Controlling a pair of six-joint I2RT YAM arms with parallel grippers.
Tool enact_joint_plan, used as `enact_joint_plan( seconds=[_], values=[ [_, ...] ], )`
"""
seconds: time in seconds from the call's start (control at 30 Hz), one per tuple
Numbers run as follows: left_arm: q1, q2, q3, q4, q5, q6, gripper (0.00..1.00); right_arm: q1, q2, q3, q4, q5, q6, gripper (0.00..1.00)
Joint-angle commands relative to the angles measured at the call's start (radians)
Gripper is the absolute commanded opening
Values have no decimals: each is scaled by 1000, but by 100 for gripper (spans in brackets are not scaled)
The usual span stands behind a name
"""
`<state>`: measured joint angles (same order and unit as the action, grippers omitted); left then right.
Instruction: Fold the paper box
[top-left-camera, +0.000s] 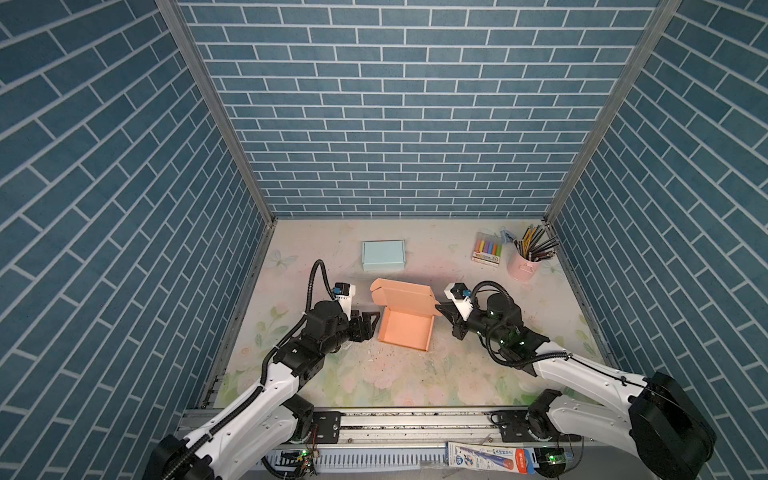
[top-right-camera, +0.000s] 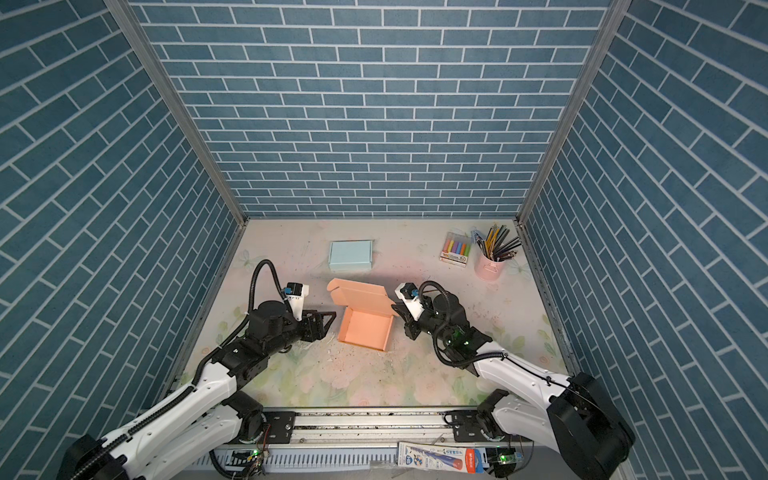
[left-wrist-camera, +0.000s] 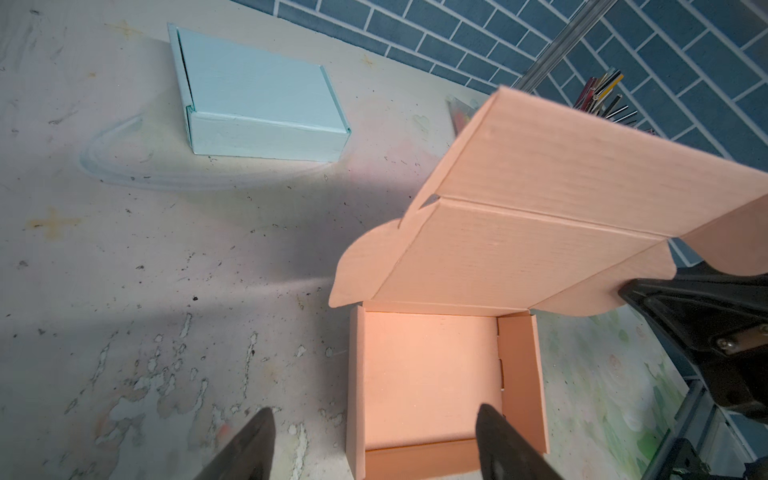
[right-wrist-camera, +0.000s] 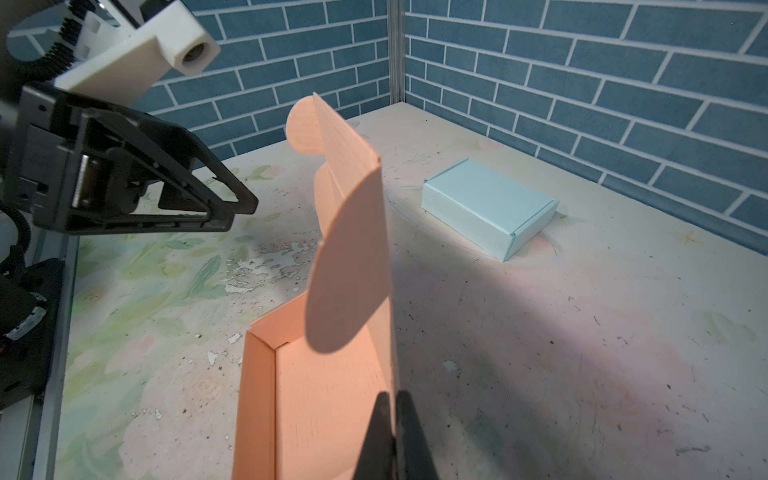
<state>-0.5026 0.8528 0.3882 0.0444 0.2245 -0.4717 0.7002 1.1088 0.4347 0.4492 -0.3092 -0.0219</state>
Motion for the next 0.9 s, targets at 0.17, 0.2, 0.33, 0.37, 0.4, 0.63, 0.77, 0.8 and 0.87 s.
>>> enact_joint_plan(
  seconds=[0.17, 0.2, 0.33, 0.37, 0.4, 0.63, 0.77, 0.8, 0.87],
  values=[
    [34, 125, -45, 348, 71, 60, 77, -16, 17, 4, 19, 4, 30, 0],
    [41, 144, -45, 377, 77, 69, 77, -18, 19, 4, 21, 2, 31, 0],
    [63, 211, -35, 440, 87, 97, 77, -24, 28, 4, 25, -1, 31, 0],
    [71, 232, -31, 461, 106, 103, 76, -26, 29, 4, 25, -3, 30, 0],
    [81, 249, -28, 476, 120, 109, 77, -28, 32, 4, 26, -2, 31, 1],
    [108, 364, 17, 526, 200, 152, 76, -36, 48, 12, 22, -13, 31, 1],
    [114, 411, 50, 544, 235, 175, 76, -40, 61, 16, 22, -18, 34, 1],
    [116, 422, 59, 545, 241, 181, 76, -39, 65, 18, 22, -20, 33, 1],
    [123, 454, 79, 548, 258, 196, 77, -41, 68, 19, 20, -22, 34, 1]
  ],
)
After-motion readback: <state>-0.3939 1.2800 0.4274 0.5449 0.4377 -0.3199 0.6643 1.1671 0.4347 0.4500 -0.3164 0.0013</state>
